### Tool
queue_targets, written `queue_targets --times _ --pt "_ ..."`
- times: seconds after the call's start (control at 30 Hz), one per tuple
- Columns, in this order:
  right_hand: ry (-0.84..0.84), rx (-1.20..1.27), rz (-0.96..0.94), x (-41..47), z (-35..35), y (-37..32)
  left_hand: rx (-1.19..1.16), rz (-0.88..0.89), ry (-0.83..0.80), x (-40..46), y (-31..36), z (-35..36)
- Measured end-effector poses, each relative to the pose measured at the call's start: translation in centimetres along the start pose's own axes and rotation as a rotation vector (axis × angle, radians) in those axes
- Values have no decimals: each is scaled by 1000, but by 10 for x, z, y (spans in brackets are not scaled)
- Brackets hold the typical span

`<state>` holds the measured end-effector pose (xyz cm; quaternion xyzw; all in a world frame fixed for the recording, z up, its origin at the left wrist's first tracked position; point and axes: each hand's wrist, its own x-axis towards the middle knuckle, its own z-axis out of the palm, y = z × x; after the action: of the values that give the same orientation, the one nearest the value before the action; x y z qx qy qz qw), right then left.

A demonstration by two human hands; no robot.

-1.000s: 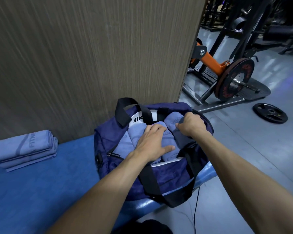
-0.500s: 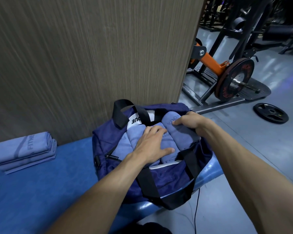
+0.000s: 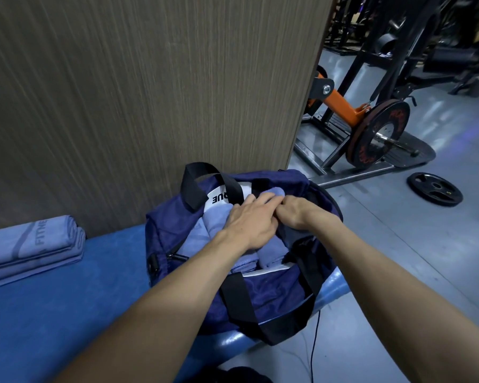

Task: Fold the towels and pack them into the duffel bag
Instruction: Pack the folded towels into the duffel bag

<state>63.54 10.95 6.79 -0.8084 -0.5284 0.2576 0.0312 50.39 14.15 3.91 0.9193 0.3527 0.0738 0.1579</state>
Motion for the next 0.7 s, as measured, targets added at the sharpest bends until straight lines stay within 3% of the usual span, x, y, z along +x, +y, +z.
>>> queue_targets --times 0.33,0.5,0.7 --pt "-30 -676 -37 -34 -16 -16 154 -47 -128 13 5 7" --pt "-41 -746 -52 -31 -18 -9 113 -33 -101 13 -1 11" --pt "-29 -694 5 -22 -12 2 100 -30 73 3 -6 27"
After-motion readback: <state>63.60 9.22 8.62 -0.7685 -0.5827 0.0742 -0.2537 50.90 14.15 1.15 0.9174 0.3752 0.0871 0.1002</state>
